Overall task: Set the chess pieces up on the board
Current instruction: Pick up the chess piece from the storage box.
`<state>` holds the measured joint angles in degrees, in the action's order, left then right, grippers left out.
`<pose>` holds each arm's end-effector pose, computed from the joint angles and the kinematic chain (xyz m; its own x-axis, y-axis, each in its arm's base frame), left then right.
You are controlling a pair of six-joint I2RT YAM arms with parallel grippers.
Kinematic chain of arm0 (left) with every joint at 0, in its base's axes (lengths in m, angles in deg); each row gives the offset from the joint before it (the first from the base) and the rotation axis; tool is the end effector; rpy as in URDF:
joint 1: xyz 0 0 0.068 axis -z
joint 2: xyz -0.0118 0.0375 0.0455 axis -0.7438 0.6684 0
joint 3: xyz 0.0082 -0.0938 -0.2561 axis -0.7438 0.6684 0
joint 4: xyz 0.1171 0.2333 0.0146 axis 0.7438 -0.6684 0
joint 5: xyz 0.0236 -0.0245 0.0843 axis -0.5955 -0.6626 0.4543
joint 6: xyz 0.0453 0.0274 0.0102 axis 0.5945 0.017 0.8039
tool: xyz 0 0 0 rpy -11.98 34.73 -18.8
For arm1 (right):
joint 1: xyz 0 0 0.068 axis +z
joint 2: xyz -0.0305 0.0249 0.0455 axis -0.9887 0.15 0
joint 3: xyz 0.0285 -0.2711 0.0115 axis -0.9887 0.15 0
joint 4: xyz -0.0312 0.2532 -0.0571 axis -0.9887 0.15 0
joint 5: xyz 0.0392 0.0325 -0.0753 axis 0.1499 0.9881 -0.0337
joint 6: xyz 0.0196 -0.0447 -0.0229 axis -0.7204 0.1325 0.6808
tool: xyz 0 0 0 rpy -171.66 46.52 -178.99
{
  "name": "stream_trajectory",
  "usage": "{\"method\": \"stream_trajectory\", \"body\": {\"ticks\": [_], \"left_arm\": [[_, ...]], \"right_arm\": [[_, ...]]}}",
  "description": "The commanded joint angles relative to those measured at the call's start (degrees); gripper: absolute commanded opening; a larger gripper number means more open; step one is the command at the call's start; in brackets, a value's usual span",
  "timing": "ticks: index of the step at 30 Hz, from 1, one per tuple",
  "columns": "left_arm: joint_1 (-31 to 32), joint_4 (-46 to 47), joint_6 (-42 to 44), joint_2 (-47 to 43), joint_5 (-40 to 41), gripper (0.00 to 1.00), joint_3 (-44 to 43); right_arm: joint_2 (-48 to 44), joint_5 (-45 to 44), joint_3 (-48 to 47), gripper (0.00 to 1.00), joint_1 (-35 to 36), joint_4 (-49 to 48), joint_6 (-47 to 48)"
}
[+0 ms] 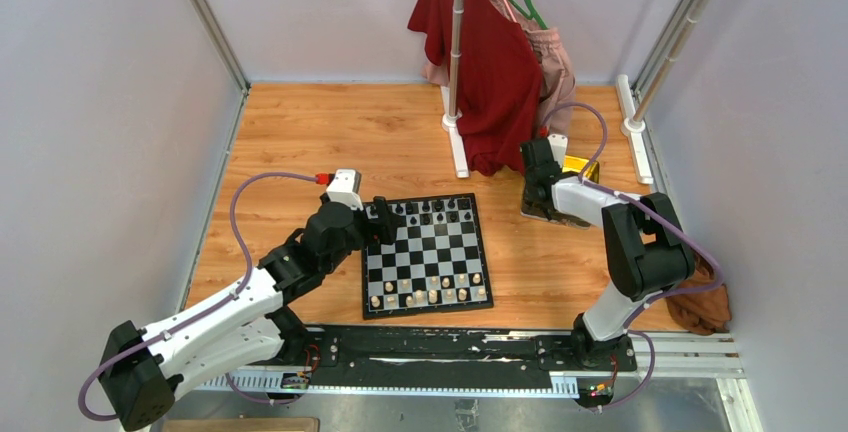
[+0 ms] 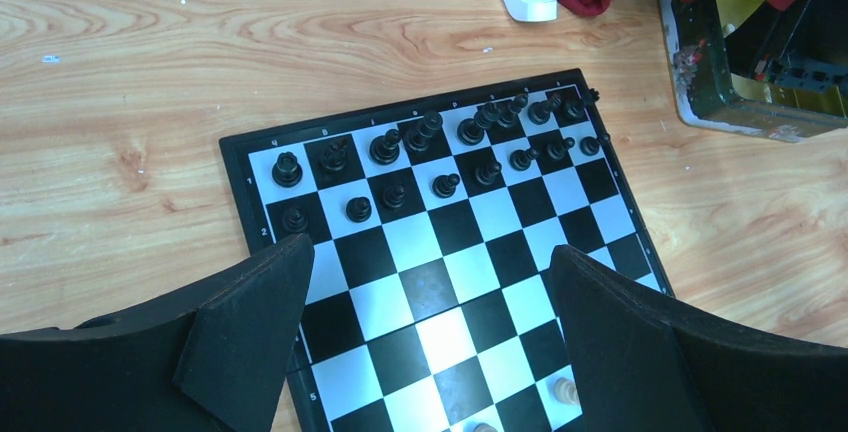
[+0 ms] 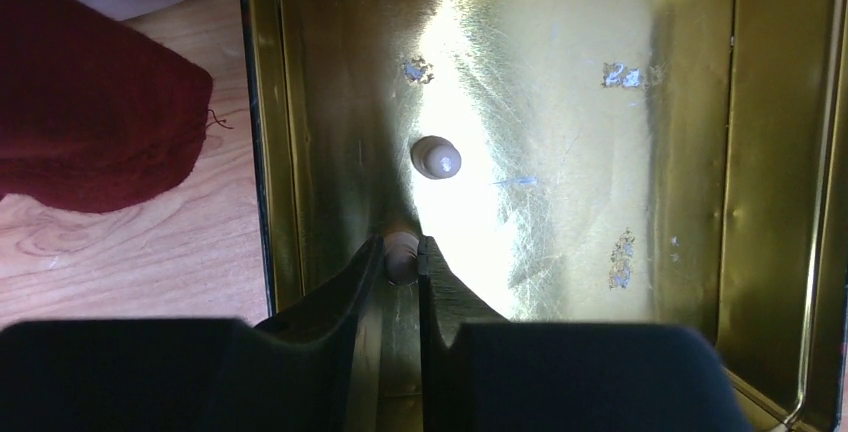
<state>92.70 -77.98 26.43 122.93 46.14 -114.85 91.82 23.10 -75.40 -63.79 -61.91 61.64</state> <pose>0.1440 -0.1247 0.2437 -0.4569 -0.2152 -0.8631 0.2271 0.9099 -0.3471 0.3217 0.0868 0.1754 -0.6388 0.1746 -0.7493 0.2631 0.9648 0.0005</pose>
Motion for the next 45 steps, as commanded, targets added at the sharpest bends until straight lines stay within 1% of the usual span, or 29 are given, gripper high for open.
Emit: {"method": "stream_trajectory", "body": {"ticks": [1,4,9,20,26,32,39,43,45], "left_arm": [[-0.43,1.39,0.11,0.10,0.03,0.95,-1.63],[-0.43,1.44,-0.05,0.39,-0.06,0.95,-1.65],[-0.43,1.65,-0.22,0.78,-0.14,0.95,-1.77],[-0.43,1.45,-0.46,1.71,0.02,0.94,-2.22],[-0.43,-0.06,0.34,0.81,1.51,0.94,-2.70],[-0.43,-0.98,0.73,-0.23,3.30,0.94,-1.94],[-0.43,-0.45,-0.16,-1.05,3.76,0.94,0.05],[-0.43,-0.36,-0.28,-0.95,4.03,0.94,0.27],[-0.40,-0.36,-0.40,-0.91,4.24,0.94,0.36]], "right_arm": [[0.75,-0.50,0.06,0.15,-0.62,0.48,0.27],[1.10,-1.01,-0.35,0.08,-0.64,0.69,1.27],[-1.05,-1.66,-0.37,0.01,-0.61,1.45,2.51],[-9.43,-2.04,0.70,0.00,-0.62,2.64,4.65],[-15.18,2.54,1.65,0.00,0.27,4.40,5.68],[-23.41,5.73,4.45,0.00,6.66,8.75,8.13],[-32.93,11.24,8.87,0.00,18.78,12.15,9.96],[-35.35,14.73,10.14,0.00,24.87,11.85,10.09],[-34.88,16.91,9.93,0.00,27.01,11.74,10.27]]}}
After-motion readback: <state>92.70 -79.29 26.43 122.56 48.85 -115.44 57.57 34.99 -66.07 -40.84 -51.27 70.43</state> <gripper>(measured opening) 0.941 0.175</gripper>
